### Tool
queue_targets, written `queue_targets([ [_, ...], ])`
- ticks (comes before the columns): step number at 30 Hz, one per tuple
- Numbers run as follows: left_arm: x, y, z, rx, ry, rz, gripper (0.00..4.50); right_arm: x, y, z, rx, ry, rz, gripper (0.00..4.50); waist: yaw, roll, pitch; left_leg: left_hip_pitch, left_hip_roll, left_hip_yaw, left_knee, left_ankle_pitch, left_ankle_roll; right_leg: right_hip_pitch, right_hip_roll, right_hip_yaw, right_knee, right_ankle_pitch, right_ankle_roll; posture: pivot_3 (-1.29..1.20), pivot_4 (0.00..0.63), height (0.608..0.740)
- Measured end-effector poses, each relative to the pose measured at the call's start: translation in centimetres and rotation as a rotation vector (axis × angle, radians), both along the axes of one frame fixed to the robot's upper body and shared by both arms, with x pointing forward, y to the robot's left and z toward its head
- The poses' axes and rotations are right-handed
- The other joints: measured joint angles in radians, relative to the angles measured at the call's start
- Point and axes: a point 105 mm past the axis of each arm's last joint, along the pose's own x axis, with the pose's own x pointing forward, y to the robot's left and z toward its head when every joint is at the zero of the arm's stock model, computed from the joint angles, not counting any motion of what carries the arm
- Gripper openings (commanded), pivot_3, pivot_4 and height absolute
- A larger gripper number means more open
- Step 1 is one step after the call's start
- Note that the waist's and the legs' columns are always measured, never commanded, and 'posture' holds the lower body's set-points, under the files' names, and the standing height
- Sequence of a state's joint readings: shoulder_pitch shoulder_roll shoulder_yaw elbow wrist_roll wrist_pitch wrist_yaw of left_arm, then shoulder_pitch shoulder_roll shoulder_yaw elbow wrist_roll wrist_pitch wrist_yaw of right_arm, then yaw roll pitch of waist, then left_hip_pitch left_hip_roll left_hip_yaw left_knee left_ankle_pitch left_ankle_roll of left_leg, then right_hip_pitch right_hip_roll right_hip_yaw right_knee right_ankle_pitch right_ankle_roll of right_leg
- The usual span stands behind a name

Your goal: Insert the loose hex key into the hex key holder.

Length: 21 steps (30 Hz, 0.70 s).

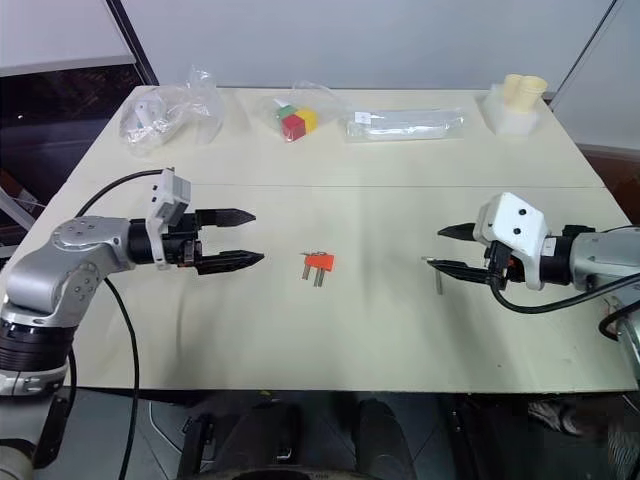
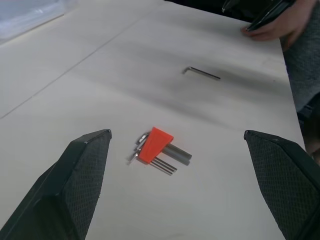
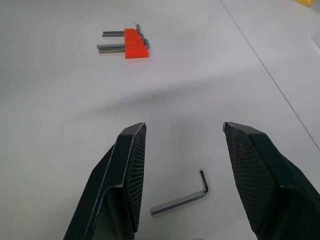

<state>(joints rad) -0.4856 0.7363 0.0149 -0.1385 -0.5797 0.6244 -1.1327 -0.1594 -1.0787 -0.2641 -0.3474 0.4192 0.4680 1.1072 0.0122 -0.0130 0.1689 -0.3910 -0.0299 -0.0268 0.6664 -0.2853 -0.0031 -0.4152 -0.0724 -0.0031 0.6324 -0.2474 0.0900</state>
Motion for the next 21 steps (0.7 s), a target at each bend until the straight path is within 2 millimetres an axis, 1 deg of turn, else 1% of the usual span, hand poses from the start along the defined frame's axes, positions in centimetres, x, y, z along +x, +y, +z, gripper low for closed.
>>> queue_targets([
  [21,0.27,-0.18,-0.15,-0.014,-0.001,0.023,4.46,0.13,0.36,0.15,0.022,-0.007,0.002,2.54,0.0,0.0,0.0,0.0,0.0,0.0,0.0,0.0,0.0,0.0,0.0,0.0,0.0,0.0,0.0,0.0,0.15,0.74],
])
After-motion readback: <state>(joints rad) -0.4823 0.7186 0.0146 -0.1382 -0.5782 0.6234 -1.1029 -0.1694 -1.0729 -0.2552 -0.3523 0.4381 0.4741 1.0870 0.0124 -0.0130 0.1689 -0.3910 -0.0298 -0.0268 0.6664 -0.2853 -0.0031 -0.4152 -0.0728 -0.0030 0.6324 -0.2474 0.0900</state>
